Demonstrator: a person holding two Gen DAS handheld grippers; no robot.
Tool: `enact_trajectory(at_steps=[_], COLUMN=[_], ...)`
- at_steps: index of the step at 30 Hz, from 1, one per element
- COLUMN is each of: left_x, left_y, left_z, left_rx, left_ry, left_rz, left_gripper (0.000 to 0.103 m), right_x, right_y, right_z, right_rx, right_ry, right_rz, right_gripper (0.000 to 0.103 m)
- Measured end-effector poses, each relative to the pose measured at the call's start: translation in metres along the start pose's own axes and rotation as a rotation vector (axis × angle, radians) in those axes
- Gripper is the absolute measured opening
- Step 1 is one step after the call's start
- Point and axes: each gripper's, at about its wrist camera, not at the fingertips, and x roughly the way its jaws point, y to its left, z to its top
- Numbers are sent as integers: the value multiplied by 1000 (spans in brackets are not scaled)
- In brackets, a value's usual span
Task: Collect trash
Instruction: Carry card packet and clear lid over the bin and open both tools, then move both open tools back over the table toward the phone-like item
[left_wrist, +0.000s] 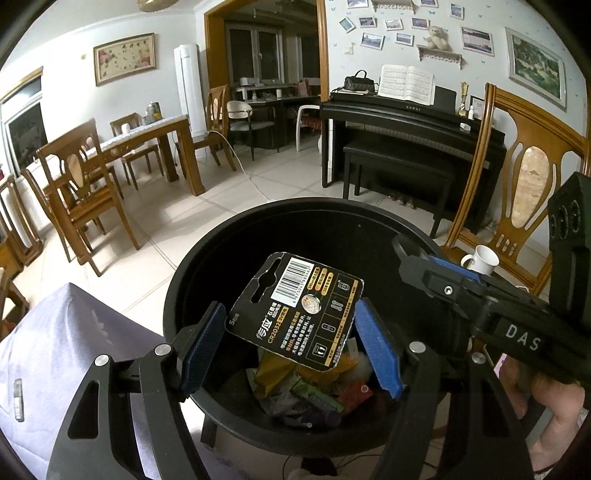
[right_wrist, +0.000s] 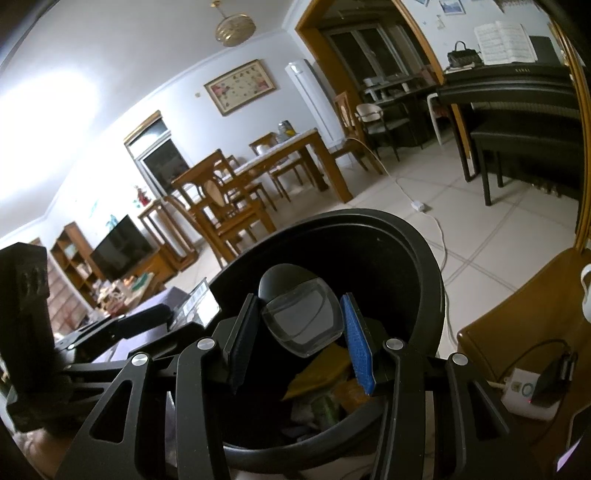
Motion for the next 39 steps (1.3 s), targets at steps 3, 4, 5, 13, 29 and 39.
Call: enact_trajectory(at_steps=[3, 4, 5, 13, 29, 39], left_x=[0, -1, 0, 7, -32, -103], left_y=[0, 0, 0, 3, 14, 92], left_z=[0, 0, 0, -3, -8, -49], left_rx=[-1, -1, -1, -13, 32, -131], left_ry=[0, 0, 0, 11, -32, -17], left_rz=[0, 0, 0, -2, 3, 113], left_gripper=[71, 71, 71, 73, 98, 98], right_x=[0, 0, 0, 5, -8, 5], right_y=[-2, -3, -5, -31, -12, 101], right_z=[0, 0, -1, -6, -3, -23], right_rx=[2, 1, 2, 28, 19, -137], right_ry=[0, 0, 1, 4, -16, 142], right_rz=[0, 1, 0, 3, 14, 84], right_gripper=[46, 46, 46, 46, 77, 98])
